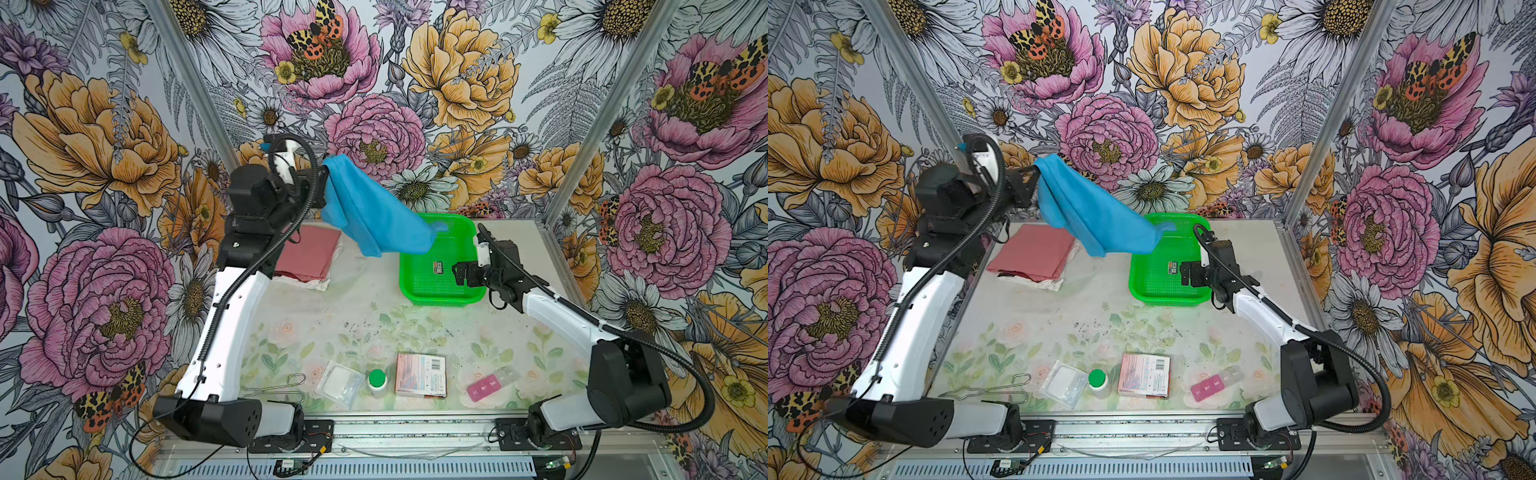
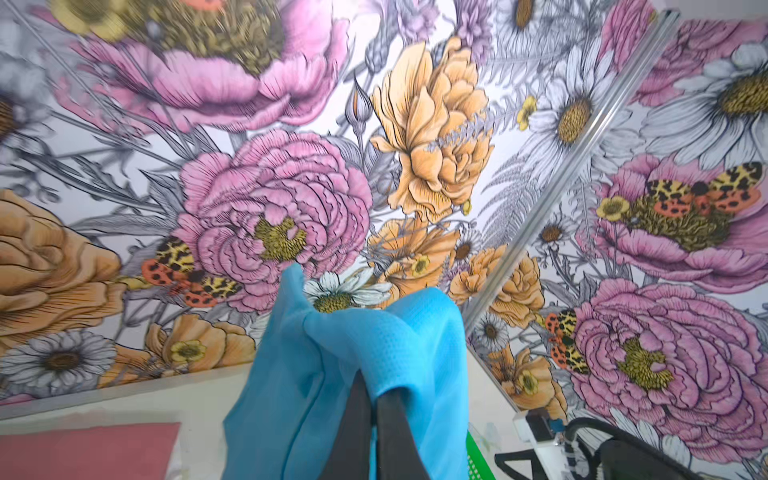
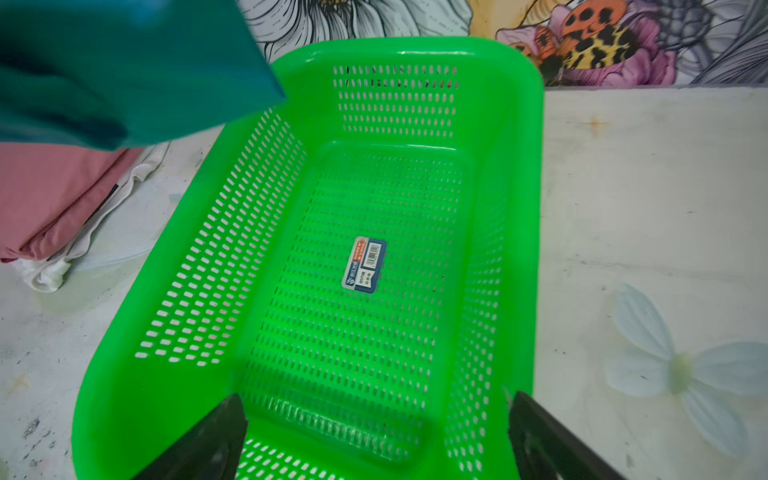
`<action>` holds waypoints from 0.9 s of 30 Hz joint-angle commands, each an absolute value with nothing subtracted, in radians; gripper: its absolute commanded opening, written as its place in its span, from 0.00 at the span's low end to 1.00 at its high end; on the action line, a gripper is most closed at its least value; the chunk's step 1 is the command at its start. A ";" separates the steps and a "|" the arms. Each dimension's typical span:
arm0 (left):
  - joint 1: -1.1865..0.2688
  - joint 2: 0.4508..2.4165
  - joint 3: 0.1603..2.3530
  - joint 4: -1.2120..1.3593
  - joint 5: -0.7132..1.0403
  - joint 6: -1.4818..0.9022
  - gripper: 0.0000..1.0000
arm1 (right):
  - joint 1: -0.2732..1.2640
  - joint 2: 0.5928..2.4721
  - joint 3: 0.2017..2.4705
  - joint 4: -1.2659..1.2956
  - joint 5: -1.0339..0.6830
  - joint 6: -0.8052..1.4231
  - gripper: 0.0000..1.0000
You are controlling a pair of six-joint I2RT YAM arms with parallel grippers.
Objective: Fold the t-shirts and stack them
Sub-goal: 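Pull the shirt out with the left gripper while the right gripper tilts the basket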
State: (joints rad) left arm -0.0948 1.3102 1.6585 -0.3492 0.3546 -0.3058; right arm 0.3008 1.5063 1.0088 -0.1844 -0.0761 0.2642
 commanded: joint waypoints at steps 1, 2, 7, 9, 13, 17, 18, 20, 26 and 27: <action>-0.002 1.230 1.585 -0.363 0.437 -0.343 0.00 | 0.337 1.633 1.128 -0.189 -0.064 0.352 0.99; 0.027 1.199 1.566 -0.364 0.450 -0.344 0.00 | 0.343 1.688 1.174 -0.203 -0.050 0.377 0.99; 0.099 1.157 1.508 -0.388 0.576 -0.337 0.00 | 0.354 1.937 1.427 -0.332 0.085 0.455 0.99; 0.092 1.146 1.477 -0.387 0.591 -0.338 0.00 | 0.352 2.012 1.504 -0.375 0.139 0.474 1.00; 0.069 1.129 1.438 -0.386 0.597 -0.329 0.00 | 0.319 2.078 1.563 -0.449 0.229 0.507 0.99; 0.018 1.134 1.435 -0.387 0.595 -0.327 0.00 | 0.214 2.041 1.517 -0.458 0.270 0.482 0.99; 0.001 1.139 1.435 -0.386 0.591 -0.325 0.00 | 0.180 2.039 1.524 -0.465 0.270 0.451 0.99; -0.046 1.155 1.441 -0.387 0.585 -0.321 0.00 | 0.101 2.062 1.589 -0.519 0.301 0.372 1.00; -0.171 1.209 1.461 -0.386 0.513 -0.304 0.00 | 0.007 2.109 1.838 -0.661 0.205 0.171 1.00; -0.185 1.219 1.464 -0.386 0.504 -0.305 0.00 | 0.022 2.072 1.823 -0.656 0.163 0.149 0.99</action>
State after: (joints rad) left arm -0.1574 1.1999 1.4334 -0.4076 0.5442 -0.3145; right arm -0.0357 2.1330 1.7901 -0.5797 0.2298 0.2741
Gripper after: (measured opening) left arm 0.054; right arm 0.995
